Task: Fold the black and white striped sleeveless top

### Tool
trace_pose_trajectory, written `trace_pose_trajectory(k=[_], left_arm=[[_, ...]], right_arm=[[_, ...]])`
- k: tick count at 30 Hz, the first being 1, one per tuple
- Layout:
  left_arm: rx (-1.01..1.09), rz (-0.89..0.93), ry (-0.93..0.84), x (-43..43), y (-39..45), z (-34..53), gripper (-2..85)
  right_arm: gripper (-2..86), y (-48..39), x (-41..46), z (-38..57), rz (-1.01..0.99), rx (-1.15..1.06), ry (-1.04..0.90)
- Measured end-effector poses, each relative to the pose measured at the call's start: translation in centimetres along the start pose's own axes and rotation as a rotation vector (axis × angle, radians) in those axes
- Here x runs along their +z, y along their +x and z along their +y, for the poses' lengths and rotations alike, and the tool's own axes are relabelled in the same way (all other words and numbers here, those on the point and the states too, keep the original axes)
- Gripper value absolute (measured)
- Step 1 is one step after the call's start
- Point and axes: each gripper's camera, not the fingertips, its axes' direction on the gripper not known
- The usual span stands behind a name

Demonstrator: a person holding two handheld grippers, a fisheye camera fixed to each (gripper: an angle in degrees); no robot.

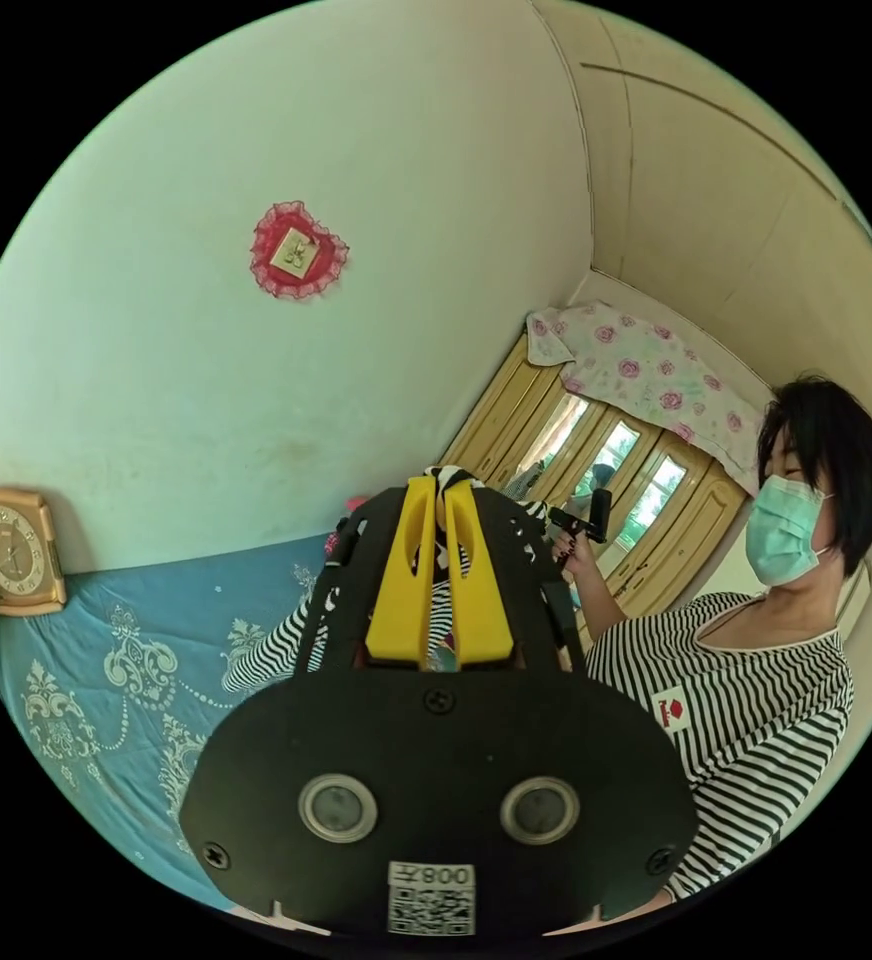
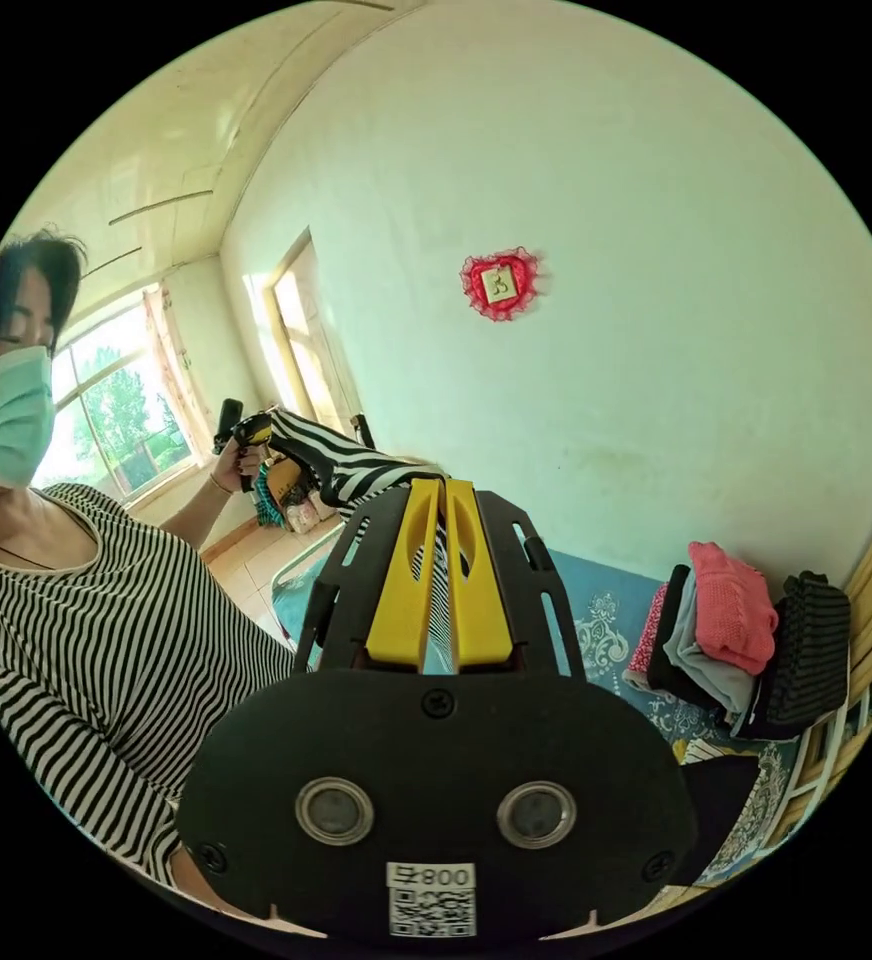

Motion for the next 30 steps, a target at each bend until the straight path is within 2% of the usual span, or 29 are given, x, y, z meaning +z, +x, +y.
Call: trace_pose_trajectory(k=[10,19,30], left_arm=[[0.097,-0.051,0.059,-9.3,5.3,1.7,1.3],[0.181,-0.090,-0.018,-15.7,8.3,5.8,1.4],[0.252,0.052,-0.070,-23.9,9.9,10.8,1.3]], right_arm=[[0.6,-6.9,-2.7,-1.4,-0.025,-0.076,0.049],[0.6,-11.0,-3.7,-0.7,-0.017,-0.068,0.013],[0.6,-14.7,-5.1,-0.4,-0.020,-0.023,-0.008]])
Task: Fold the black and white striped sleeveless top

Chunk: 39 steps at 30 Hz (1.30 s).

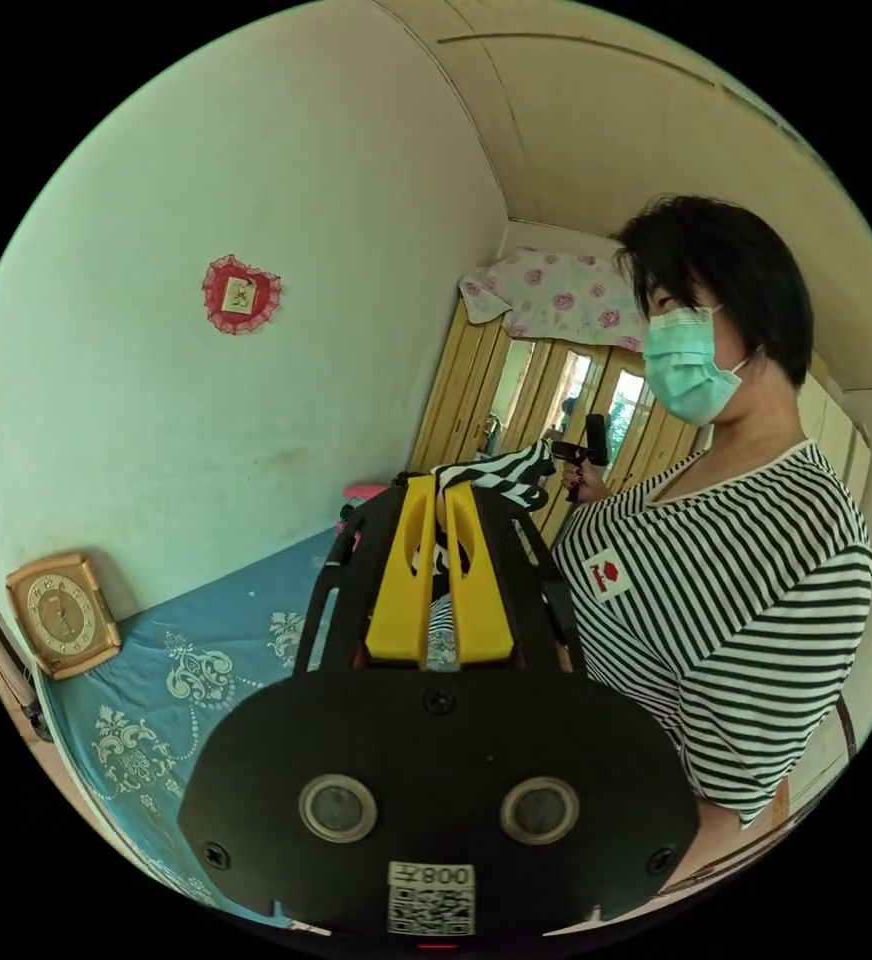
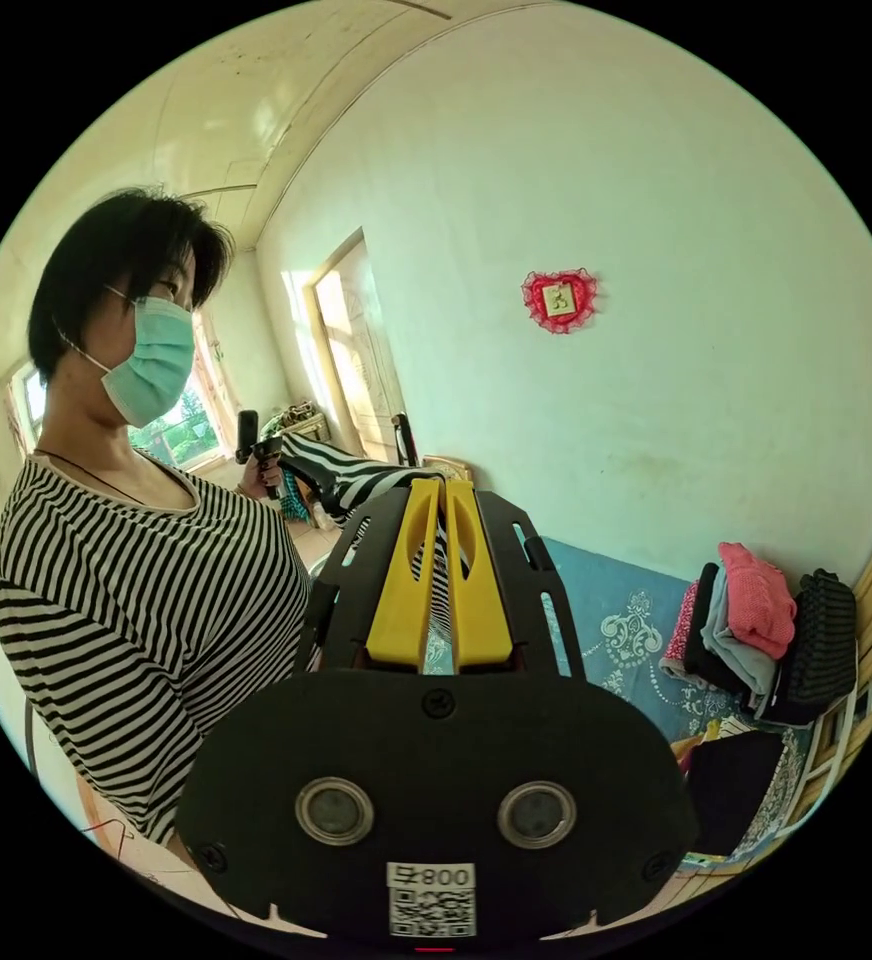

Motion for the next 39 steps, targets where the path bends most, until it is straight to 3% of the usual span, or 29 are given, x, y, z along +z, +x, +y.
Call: trace_pose_trajectory(k=[7,14,23,29,31,33,39], left_arm=[[-0.036,0.121,0.008,-3.7,-1.7,2.5,1.4],[-0.133,0.111,-0.005,-4.4,-4.6,4.4,1.3],[-0.456,-0.073,-0.169,2.4,-17.8,9.0,1.3],[-0.752,-0.170,-0.218,10.0,-32.9,19.3,1.9],[-0.918,-0.306,-0.217,11.6,-37.4,24.7,2.4],[-0.973,-0.293,-0.145,11.8,-39.0,28.3,2.7],[-1.094,-0.300,-0.230,8.6,-37.9,42.5,4.7]], right_arm=[[0.6,0.3,0.1,-1.6,0.015,0.068,-0.006],[0.6,5.2,2.7,-5.1,0.025,0.107,-0.079],[0.7,25.0,15.7,-10.2,-0.005,0.196,-0.317],[0.8,43.8,32.5,-8.0,-0.037,0.416,-0.535],[0.9,50.2,38.8,-5.5,-0.030,0.545,-0.588],[1.0,53.9,42.6,-3.0,0.028,0.637,-0.645],[1.2,60.0,46.3,7.1,0.035,0.863,-0.693]])
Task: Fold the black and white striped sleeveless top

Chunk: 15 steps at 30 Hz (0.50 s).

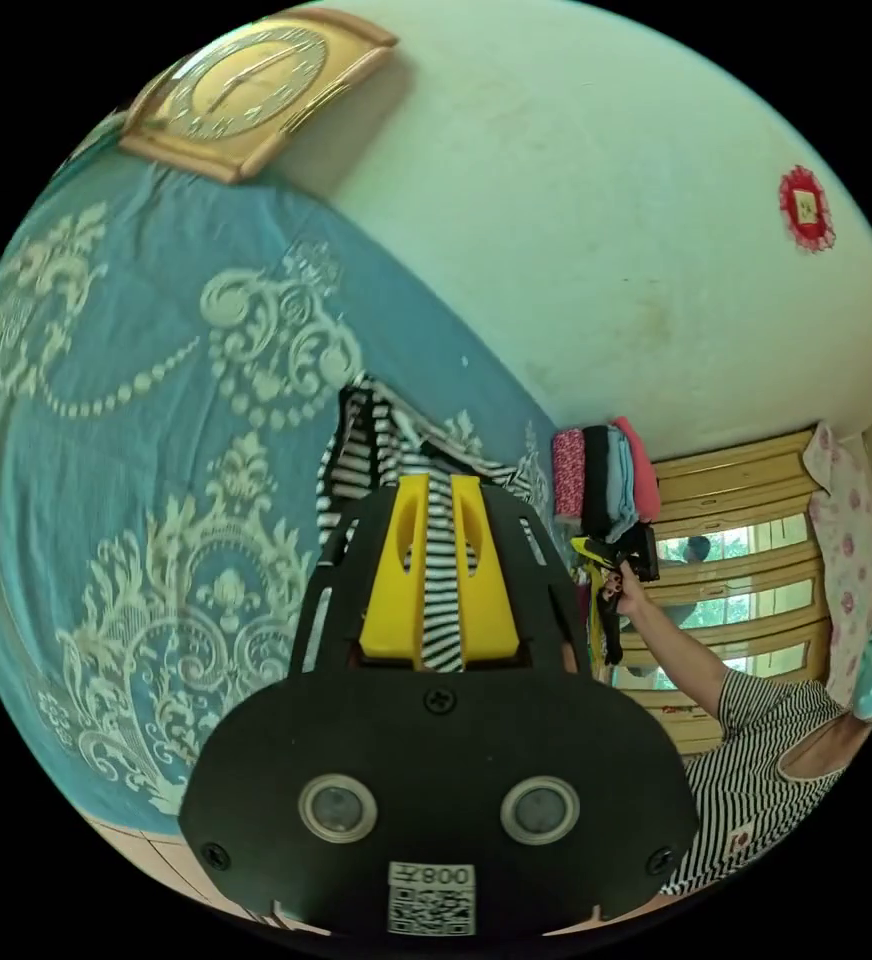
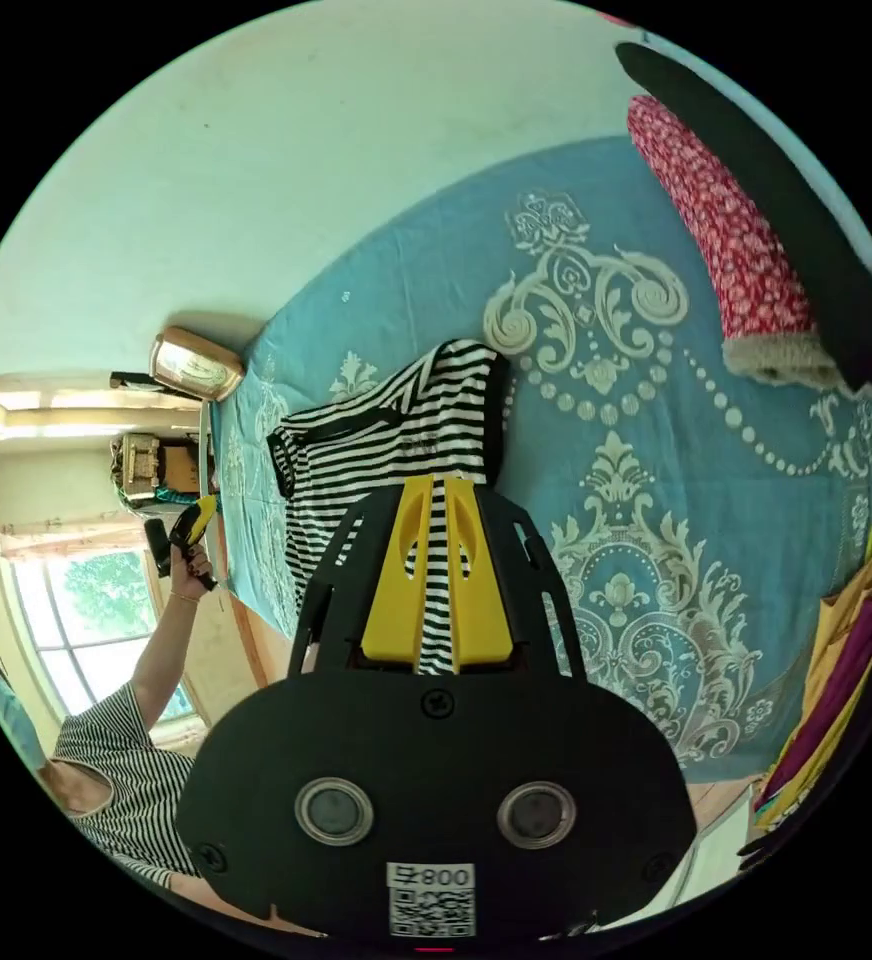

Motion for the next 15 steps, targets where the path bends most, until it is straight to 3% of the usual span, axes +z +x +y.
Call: trace_pose_trajectory(k=[7,15], left_arm=[[-0.070,-0.048,-0.168,-1.3,-8.6,16.3,7.0],[0.065,-0.167,-0.226,-2.2,-8.1,21.0,6.9]], right_arm=[[2.3,7.9,2.8,7.6,-0.113,0.053,-0.053],[4.4,11.6,0.6,14.5,-0.186,0.054,-0.011]])
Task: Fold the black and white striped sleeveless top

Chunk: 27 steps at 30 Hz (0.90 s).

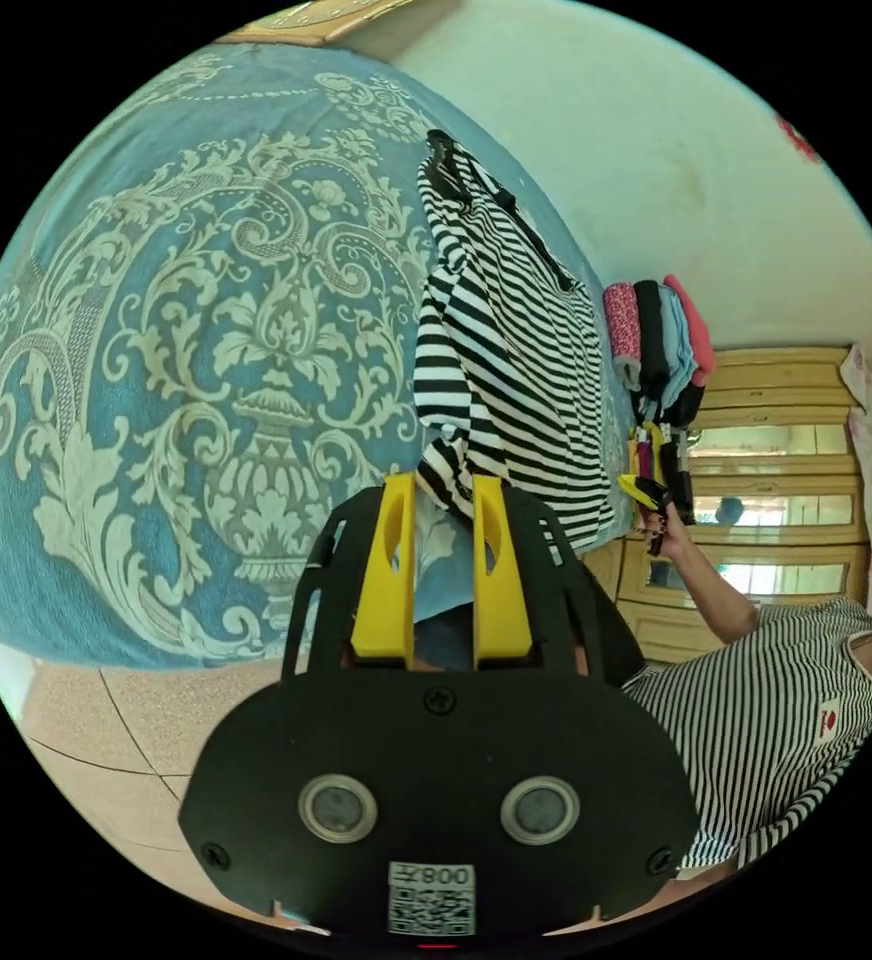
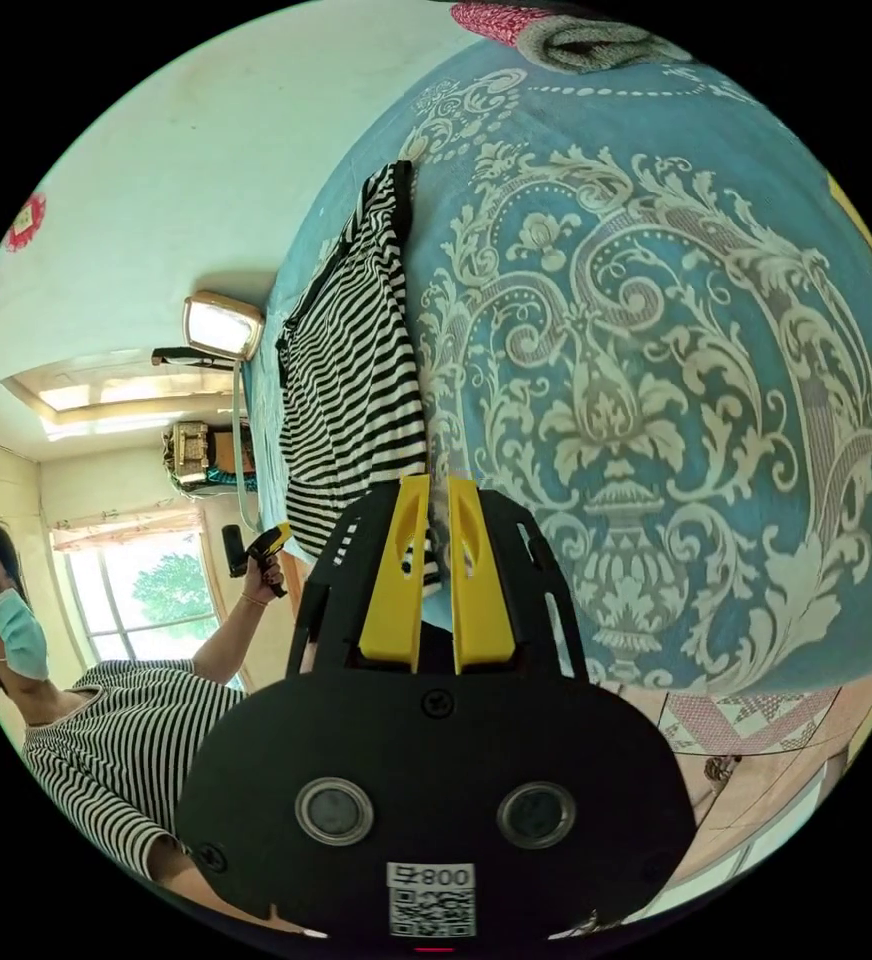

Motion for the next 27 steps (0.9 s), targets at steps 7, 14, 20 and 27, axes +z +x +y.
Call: trace_pose_trajectory(k=[7,14,20,27], left_arm=[[-0.026,0.029,0.057,-4.2,0.7,4.7,2.6],[-0.152,0.108,0.163,-9.1,-3.3,10.6,2.1],[-0.223,0.161,0.162,-9.3,-6.1,12.9,2.1],[-0.261,0.163,0.127,-10.1,-8.3,15.4,2.0]], right_arm=[[5.7,0.4,-1.9,2.7,0.002,-0.058,0.010],[6.9,0.3,-0.1,1.6,0.028,-0.118,-0.035],[7.8,1.5,1.0,0.0,0.041,-0.087,-0.046],[5.0,3.8,2.3,-0.5,0.062,-0.051,-0.081]])
